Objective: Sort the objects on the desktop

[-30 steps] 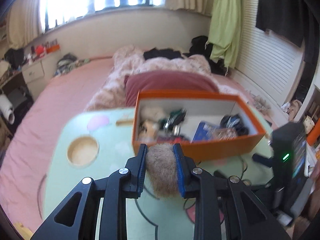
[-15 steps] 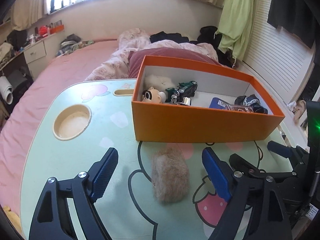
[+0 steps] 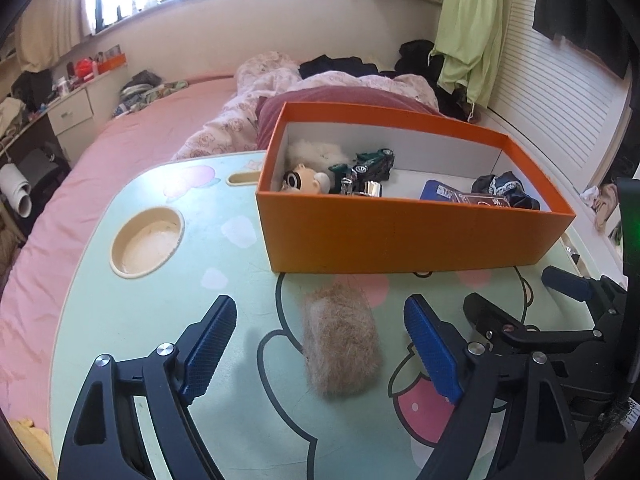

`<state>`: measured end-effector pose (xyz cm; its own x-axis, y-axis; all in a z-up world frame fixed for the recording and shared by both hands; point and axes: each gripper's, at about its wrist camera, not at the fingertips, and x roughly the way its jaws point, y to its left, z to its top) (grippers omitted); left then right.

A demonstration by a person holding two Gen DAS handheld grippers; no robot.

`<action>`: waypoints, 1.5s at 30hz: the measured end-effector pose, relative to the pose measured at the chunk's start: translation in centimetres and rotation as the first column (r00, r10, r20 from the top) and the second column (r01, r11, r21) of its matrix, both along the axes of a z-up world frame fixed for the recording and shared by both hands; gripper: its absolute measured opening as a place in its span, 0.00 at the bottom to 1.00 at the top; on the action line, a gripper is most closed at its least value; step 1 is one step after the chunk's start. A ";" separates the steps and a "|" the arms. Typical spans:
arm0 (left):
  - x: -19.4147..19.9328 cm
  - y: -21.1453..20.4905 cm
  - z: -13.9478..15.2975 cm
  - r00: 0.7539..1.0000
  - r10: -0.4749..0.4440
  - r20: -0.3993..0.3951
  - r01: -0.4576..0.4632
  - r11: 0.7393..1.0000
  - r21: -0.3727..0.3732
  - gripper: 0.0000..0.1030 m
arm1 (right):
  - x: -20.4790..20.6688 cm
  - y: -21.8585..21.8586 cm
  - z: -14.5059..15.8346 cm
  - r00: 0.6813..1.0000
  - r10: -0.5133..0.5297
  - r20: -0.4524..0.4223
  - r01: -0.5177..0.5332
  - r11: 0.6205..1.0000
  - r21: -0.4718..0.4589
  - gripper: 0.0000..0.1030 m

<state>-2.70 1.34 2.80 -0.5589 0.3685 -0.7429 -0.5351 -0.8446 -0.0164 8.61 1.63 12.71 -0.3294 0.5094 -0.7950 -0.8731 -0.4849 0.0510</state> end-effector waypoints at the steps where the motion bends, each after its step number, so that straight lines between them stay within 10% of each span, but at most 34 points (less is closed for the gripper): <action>1: -0.1 -0.1 0.0 1.000 0.003 0.003 -0.003 1.000 0.000 0.83 | 0.0 -0.1 0.0 1.000 0.001 -0.001 -0.001 1.000 0.000 1.00; 45: 0.0 -0.3 -0.2 1.000 -0.022 0.006 0.022 1.000 0.000 0.83 | 0.2 0.1 -0.1 1.000 -0.008 0.000 0.008 1.000 0.001 1.00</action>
<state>-2.75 1.01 2.64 -0.5462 0.3806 -0.7462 -0.5533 -0.8327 -0.0197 8.77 1.70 12.57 -0.3249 0.5126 -0.7948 -0.8772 -0.4775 0.0506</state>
